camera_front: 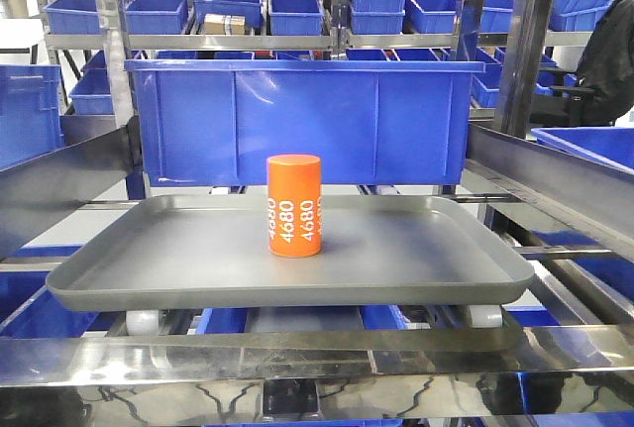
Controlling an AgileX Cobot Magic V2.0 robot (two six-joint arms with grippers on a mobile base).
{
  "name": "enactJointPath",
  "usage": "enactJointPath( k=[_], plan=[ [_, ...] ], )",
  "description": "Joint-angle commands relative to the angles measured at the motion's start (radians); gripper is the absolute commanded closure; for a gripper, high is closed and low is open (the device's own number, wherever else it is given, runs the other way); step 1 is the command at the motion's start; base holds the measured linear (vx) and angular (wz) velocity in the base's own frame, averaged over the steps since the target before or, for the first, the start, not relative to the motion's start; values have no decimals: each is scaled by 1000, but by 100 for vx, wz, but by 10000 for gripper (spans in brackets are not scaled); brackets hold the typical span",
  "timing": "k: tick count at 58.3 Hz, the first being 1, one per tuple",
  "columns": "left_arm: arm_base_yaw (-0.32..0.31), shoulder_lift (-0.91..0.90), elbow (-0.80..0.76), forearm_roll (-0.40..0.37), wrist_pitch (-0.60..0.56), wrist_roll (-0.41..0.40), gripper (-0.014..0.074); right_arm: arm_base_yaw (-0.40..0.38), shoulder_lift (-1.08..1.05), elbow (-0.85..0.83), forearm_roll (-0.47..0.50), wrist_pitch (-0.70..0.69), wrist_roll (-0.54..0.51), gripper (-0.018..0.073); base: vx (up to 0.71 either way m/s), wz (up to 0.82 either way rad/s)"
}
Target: Grab orange capacitor from left shelf to right conveyor
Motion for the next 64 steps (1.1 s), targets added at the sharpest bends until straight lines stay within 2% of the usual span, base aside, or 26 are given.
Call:
enactJointPath(
  k=[1, 36, 47, 55, 64],
  plan=[
    [-8, -6, -30, -4, -81, -6, 603, -6, 1, 5, -9, -91, -4, 566, 0, 0],
    [-8, -6, -30, -4, -81, -6, 603, -6, 1, 5, -9, -95, -4, 566, 0, 0],
    [-8, -6, -30, -4, -81, -6, 603, -6, 1, -5, -9, -209, -4, 566, 0, 0],
    [-8, -6, -30, -4, -81, -6, 603, -6, 1, -113, -12, -185, 16, 566, 0, 0],
    [-8, -6, -30, -4, -81, -6, 603, -6, 29, -363, -14, -40, 15, 566, 0, 0]
  ],
)
